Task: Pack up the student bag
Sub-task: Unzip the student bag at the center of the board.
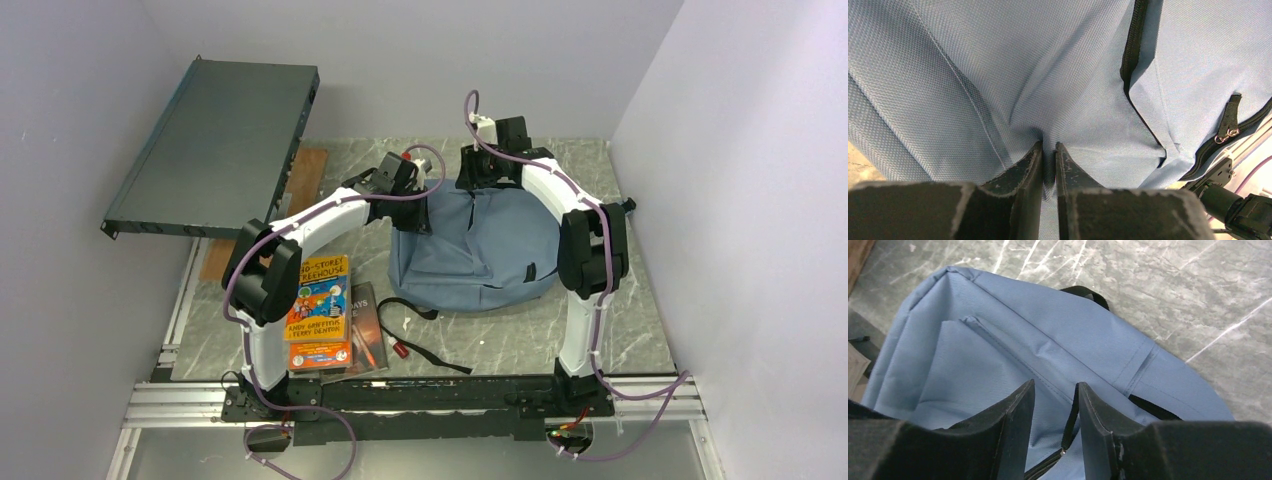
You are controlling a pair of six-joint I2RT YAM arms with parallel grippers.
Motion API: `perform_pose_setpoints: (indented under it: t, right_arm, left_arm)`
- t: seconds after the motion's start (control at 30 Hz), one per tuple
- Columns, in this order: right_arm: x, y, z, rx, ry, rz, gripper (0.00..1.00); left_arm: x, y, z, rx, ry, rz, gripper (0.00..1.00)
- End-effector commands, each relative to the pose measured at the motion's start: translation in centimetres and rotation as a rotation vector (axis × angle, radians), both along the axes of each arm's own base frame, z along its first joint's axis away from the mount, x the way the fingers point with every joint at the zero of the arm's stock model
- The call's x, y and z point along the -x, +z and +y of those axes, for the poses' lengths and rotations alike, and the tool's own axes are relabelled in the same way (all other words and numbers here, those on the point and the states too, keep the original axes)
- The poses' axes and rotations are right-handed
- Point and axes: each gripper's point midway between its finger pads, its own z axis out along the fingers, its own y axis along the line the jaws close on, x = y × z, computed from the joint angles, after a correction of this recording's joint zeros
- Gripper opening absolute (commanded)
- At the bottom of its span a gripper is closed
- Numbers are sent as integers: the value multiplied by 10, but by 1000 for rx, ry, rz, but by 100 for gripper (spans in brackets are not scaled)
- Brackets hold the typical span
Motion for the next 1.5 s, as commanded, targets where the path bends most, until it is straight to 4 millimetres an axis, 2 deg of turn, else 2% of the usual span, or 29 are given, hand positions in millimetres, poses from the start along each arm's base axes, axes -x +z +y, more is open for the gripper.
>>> perform_pose_setpoints:
  t: [0.0,0.3,0.43,0.63,0.7,0.83,0.9,1.07,1.17,1.3,1.4,1.47]
  right_arm:
    - [-13,6,-6,50,-3,-56,41]
    - [-15,-3,-8,67,-11,-36,44]
    - [-15,-6,-8,66,-16,-24,51]
    - [-14,-8,-5,51,-22,7,51]
    - [-11,-9,-2,30,-6,24,44]
    - [-7,-8,3,-5,-4,53,12]
    - [-6,-1,5,-28,-17,52,0]
    - [5,43,14,-142,-32,51,0]
    - [22,69,25,-294,-3,59,0]
    - [53,81,33,-511,23,115,0]
    - [66,88,27,-634,37,96,0]
    - [69,84,21,-689,41,96,0]
  left_arm:
    - [10,1,-8,14,-35,17,17]
    - [11,-3,-9,10,-32,32,8]
    - [11,-2,-9,12,-32,32,6]
    - [11,-1,-9,14,-32,30,5]
    - [11,0,-9,16,-33,32,5]
    - [11,0,-9,18,-33,30,2]
    - [11,-1,-9,15,-32,31,0]
    - [10,-8,-9,14,-27,47,0]
    - [8,-6,-8,42,-25,55,0]
    - [6,2,-5,79,-16,47,0]
    - [4,7,-4,97,-19,34,0]
    - [6,9,-8,121,-41,40,0]
